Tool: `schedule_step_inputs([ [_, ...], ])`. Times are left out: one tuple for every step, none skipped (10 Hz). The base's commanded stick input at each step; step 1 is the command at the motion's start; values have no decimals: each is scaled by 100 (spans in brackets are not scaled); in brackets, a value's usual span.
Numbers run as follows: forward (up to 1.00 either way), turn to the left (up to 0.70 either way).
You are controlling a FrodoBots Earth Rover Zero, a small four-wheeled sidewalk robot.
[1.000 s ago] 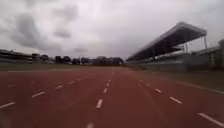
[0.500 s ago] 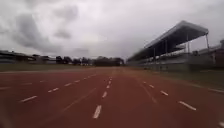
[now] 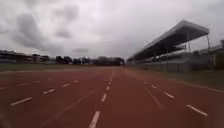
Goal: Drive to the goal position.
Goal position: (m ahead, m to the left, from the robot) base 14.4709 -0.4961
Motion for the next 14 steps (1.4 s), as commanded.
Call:
schedule_step_inputs([
  [50,0],
  [50,0],
  [50,0],
  [50,0],
  [50,0],
  [50,0],
  [50,0],
  [50,0],
  [50,0],
  [50,0],
  [50,0],
  [50,0],
  [50,0],
  [50,0],
])
